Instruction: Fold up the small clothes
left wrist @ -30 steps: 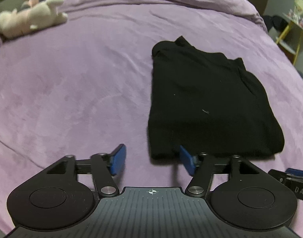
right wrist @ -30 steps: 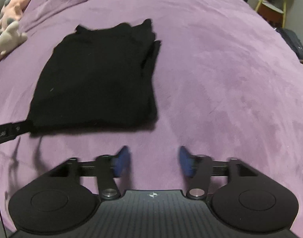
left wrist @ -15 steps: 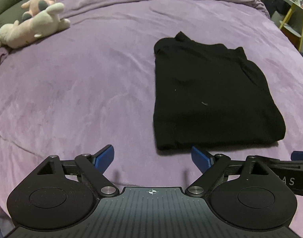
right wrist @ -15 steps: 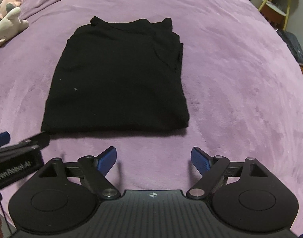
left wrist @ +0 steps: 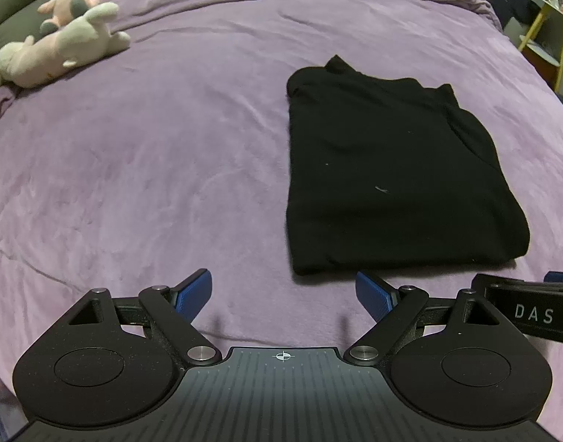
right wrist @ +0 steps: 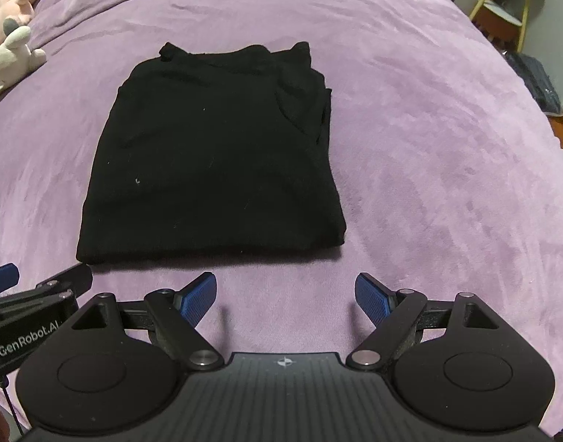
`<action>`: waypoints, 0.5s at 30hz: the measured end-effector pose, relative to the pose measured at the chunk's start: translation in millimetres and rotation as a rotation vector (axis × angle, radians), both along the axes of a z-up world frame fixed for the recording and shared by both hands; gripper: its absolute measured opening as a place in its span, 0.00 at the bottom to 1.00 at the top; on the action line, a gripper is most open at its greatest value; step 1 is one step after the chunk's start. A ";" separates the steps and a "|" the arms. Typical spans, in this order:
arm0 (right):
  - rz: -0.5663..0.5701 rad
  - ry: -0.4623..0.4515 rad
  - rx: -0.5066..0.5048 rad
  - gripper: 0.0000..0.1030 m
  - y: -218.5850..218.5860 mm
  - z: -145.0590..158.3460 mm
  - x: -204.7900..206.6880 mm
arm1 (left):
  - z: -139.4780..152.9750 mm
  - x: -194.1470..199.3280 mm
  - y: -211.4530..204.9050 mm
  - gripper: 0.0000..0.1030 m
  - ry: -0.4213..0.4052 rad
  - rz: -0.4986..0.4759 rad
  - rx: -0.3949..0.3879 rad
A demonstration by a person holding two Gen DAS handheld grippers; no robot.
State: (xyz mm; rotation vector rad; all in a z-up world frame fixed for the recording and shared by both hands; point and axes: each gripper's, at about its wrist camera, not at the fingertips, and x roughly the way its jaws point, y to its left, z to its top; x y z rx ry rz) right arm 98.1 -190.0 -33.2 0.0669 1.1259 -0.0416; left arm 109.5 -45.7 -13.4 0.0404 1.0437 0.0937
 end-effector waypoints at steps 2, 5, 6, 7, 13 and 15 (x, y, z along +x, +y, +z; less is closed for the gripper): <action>-0.001 -0.002 -0.001 0.80 -0.8 0.8 -0.1 | -0.3 0.0 -1.1 0.87 0.002 -0.002 0.000; -0.002 -0.010 -0.009 0.80 -1.4 2.2 -0.3 | -0.8 0.2 -1.7 0.87 0.006 -0.002 -0.003; -0.002 -0.013 -0.011 0.80 -1.4 2.7 -0.4 | -1.0 0.1 -2.0 0.87 0.007 -0.003 -0.004; -0.002 -0.016 -0.012 0.80 -1.2 3.3 -0.5 | -1.0 -0.2 -2.6 0.87 0.008 -0.003 -0.004; 0.003 -0.026 -0.013 0.81 -0.4 5.3 -2.4 | -0.4 -0.8 -4.6 0.87 0.007 -0.009 -0.001; 0.003 -0.029 -0.017 0.81 0.0 5.4 -2.9 | -0.6 -1.0 -5.5 0.87 0.008 -0.010 0.001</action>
